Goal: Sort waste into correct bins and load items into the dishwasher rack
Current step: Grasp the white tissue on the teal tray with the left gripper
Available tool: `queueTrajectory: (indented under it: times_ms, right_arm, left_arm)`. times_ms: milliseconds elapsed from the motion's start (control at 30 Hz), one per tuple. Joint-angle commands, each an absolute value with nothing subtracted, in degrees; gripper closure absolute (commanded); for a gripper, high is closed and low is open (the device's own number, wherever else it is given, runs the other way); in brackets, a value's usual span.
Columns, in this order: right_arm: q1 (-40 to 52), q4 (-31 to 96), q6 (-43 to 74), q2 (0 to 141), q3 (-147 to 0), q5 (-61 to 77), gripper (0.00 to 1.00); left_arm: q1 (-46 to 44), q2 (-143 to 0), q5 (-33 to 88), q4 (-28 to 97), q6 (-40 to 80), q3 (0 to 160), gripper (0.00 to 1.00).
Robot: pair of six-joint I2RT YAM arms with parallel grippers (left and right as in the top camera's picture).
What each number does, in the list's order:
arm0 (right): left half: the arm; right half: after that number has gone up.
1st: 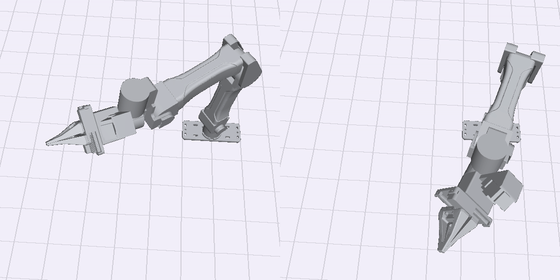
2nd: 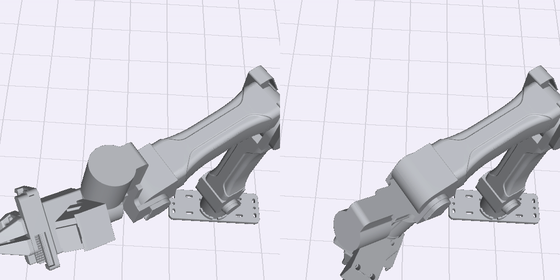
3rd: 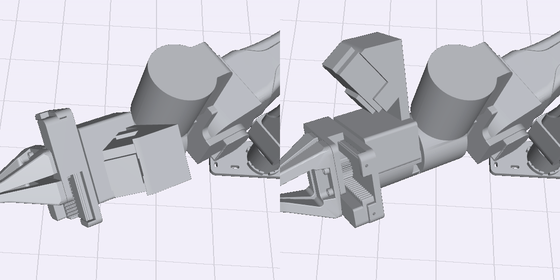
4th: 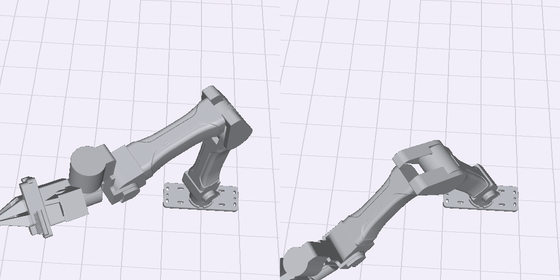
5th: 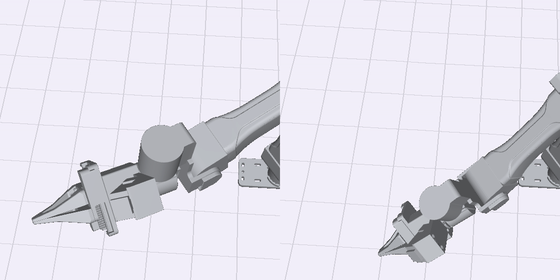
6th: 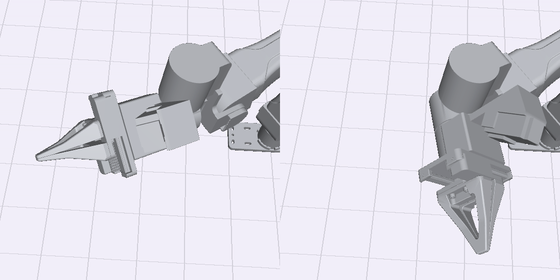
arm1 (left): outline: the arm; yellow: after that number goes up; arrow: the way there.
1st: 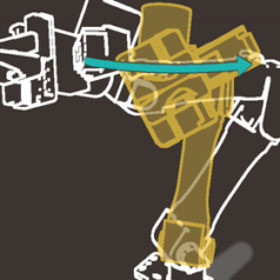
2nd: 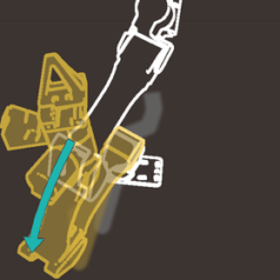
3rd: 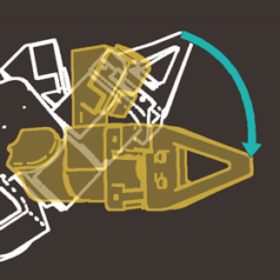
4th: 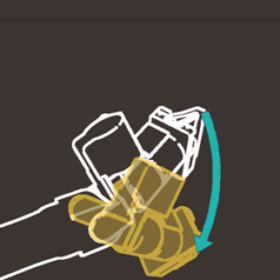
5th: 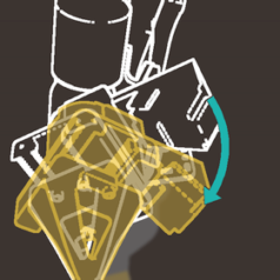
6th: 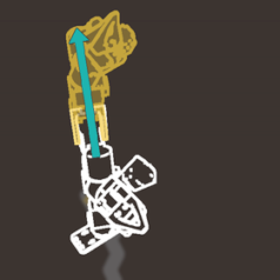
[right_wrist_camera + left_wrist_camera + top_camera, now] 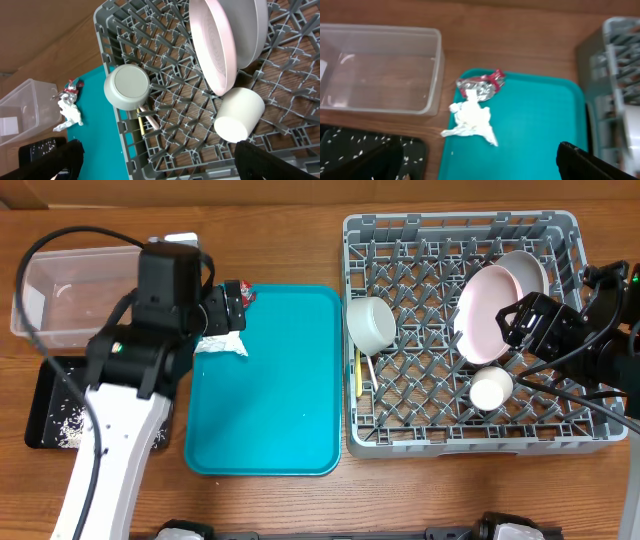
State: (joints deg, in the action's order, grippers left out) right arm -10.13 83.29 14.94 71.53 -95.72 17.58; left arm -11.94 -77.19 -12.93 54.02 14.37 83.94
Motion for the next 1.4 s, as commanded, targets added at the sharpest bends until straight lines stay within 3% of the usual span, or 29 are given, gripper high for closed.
queueTrajectory:
  times_ms: [0, 433, 700, 800, 1033, 1367]
  right_arm:
    - [-10.5, 83.3, 14.6, 70.6, -97.1, 17.2, 0.00]
    - [-10.5, 84.0, 14.6, 71.3, -97.1, 17.2, 0.00]
    - [-10.5, 84.4, 14.6, 71.4, -97.1, 17.2, 0.00]
    - [-10.5, 84.4, 14.6, 71.4, -97.1, 17.2, 0.00]
    - [-10.5, 84.6, 14.6, 71.4, -97.1, 17.2, 0.00]
    - [-10.5, 85.0, 14.6, 71.4, -97.1, 17.2, 0.00]
  left_arm:
    - [-11.9, -82.1, -16.7, 54.8, 15.3, 83.7, 0.00]
    - [-9.5, -91.0, -12.6, 63.5, 17.2, 83.6, 0.01]
    - [-9.2, -98.2, -9.1, 63.6, 17.2, 83.4, 0.07]
    - [-9.2, -98.9, -9.3, 64.9, 19.1, 83.4, 0.17]
    - [-6.5, -94.7, -11.2, 72.1, 23.0, 83.4, 0.15]
    - [-4.6, -93.4, -8.0, 71.0, 14.6, 82.9, 0.14]
